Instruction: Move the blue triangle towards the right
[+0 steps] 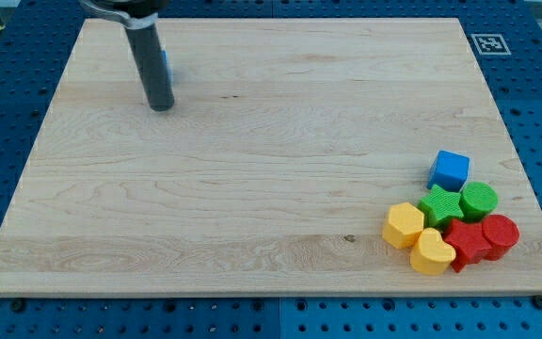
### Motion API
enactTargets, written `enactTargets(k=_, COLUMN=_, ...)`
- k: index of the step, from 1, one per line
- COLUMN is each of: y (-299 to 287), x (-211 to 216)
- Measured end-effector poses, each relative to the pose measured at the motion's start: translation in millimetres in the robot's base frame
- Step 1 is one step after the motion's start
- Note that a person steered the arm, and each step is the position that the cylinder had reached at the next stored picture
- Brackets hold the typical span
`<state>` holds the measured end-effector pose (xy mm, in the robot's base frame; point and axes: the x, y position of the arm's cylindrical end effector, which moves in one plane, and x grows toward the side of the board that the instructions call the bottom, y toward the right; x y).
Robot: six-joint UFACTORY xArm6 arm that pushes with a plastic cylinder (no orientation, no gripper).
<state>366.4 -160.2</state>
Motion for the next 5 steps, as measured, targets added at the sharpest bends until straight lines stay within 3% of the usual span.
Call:
enactTargets(k=2, y=-64.9, x=-54.8)
enactTargets(k=3, y=-69.2, x=-74.5)
enactTargets(k=5, y=-36.9, x=-68.6)
